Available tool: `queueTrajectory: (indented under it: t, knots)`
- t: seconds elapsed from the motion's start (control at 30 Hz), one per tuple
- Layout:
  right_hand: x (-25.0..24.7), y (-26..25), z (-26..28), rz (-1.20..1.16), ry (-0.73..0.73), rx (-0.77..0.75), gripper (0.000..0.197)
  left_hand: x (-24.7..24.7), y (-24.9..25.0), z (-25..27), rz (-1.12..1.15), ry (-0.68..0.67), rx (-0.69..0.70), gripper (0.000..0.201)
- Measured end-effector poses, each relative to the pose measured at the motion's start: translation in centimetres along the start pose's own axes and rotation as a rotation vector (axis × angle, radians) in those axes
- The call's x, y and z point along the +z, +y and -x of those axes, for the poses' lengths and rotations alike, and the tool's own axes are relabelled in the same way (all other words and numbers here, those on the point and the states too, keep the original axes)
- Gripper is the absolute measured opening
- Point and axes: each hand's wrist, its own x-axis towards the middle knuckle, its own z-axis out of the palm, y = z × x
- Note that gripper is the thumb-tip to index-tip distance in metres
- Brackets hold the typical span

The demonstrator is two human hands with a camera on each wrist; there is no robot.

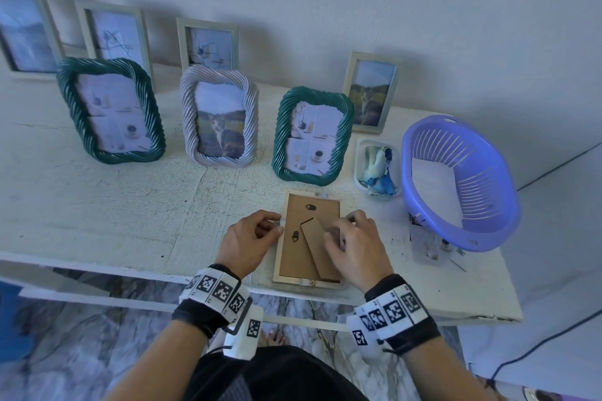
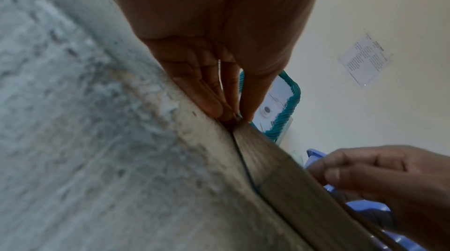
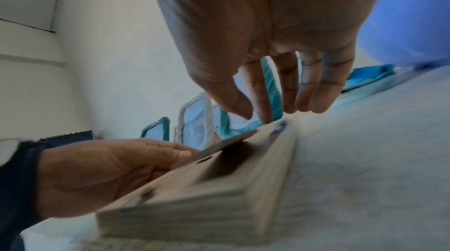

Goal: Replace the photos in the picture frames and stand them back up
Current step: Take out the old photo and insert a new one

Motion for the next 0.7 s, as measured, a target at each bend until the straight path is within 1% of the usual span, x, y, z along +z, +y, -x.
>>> queueTrajectory:
  t: [0.03, 0.07, 0.17, 0.23, 0.33, 0.57, 0.63, 0.7]
  knots:
    - [-0.3, 0.9, -0.1, -0.03, -0.003, -0.005, 0.021, 0.0, 0.0, 0.0, 0.001, 0.0, -0.002, 0.015]
    - [-0.7, 1.8, -0.2, -0.063, -0.023, -0.019, 0.02, 0.0, 0.1, 0.0, -0.003, -0.001, -0.005, 0.014]
    - [-1.7, 3.8, -0.6, -0.213, -0.164, -0.083, 0.023, -0.1, 0.1, 0.1, -0.008, -0.004, -0.006, 0.014]
    - [-1.9, 4.5, -1.0, -0.253, -0.202, -0.121, 0.018, -0.1, 0.1, 0.1, -0.005, -0.006, -0.004, 0.014]
    - [-2.1, 5.1, -1.9, -0.231, -0.242, -0.173, 0.01, -0.1, 0.2, 0.2, -0.007, -0.004, -0.004, 0.015]
    - [-2.7, 5.6, -3.7, -0.176, -0.435, -0.235, 0.009, 0.0, 0.2, 0.1, -0.012, 0.005, 0.011, 0.015]
    - [-2.7, 5.8, -3.9, -0.182, -0.465, -0.245, 0.008, 0.0, 0.3, 0.1, -0.016, 0.006, 0.009, 0.015]
    - [-2.6, 5.8, -3.8, -0.176, -0.465, -0.263, 0.008, 0.0, 0.3, 0.1, -0.017, 0.006, 0.005, 0.014]
